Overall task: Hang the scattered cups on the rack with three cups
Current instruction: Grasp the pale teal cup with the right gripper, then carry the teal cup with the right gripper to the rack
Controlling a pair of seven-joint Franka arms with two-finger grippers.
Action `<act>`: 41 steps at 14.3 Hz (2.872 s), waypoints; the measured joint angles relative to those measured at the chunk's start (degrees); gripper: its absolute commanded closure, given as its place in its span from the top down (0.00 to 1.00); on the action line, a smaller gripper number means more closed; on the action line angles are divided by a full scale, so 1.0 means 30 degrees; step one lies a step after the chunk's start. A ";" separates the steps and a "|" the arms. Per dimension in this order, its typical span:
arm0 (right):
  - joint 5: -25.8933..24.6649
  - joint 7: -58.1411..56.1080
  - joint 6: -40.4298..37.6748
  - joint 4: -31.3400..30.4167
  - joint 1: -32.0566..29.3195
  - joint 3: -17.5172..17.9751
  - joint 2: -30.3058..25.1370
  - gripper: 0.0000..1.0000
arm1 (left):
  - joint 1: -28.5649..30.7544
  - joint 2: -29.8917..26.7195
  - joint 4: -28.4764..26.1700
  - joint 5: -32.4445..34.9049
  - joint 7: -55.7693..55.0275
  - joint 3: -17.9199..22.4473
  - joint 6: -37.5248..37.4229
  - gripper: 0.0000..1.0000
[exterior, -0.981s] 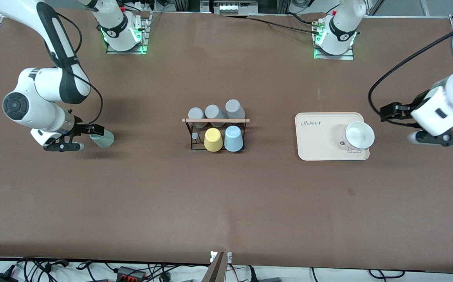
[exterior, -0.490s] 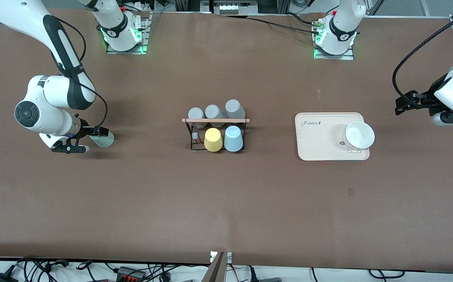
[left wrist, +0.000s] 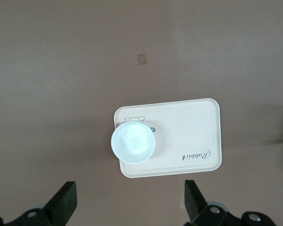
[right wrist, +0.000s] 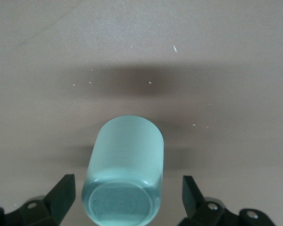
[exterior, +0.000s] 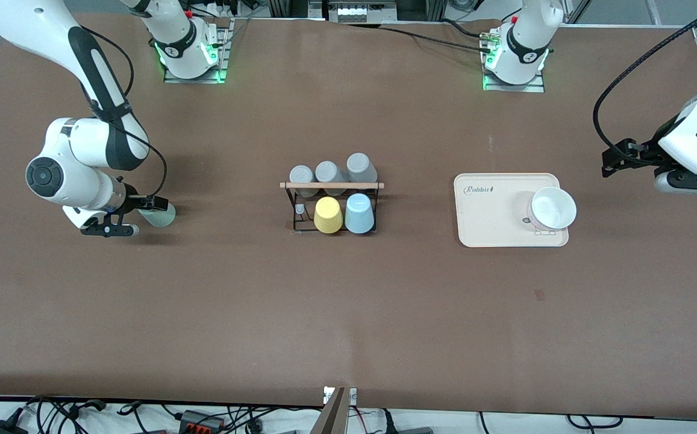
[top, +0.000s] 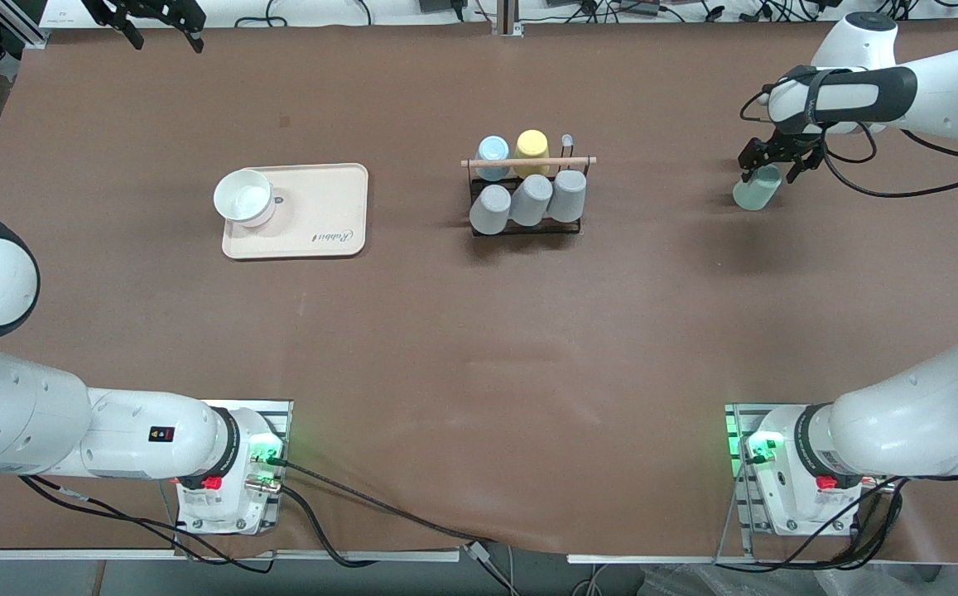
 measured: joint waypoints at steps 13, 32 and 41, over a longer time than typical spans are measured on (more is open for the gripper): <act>0.0004 -0.0037 -0.5518 0.5006 0.0396 0.0330 -0.0134 0.32 | 0.0020 0.0018 0.0000 0.0000 0.0057 -0.0013 -0.0002 1.00; 0.2310 0.5442 -0.9365 1.2850 0.9032 0.0576 0.1690 0.34 | -0.0041 0.0024 0.0000 0.0000 0.0085 -0.0033 -0.0003 1.00; 0.2303 0.6889 -0.9381 1.4284 1.0531 0.0527 0.3159 0.35 | -0.0041 0.0046 0.0000 -0.0003 0.0103 -0.0035 -0.0003 1.00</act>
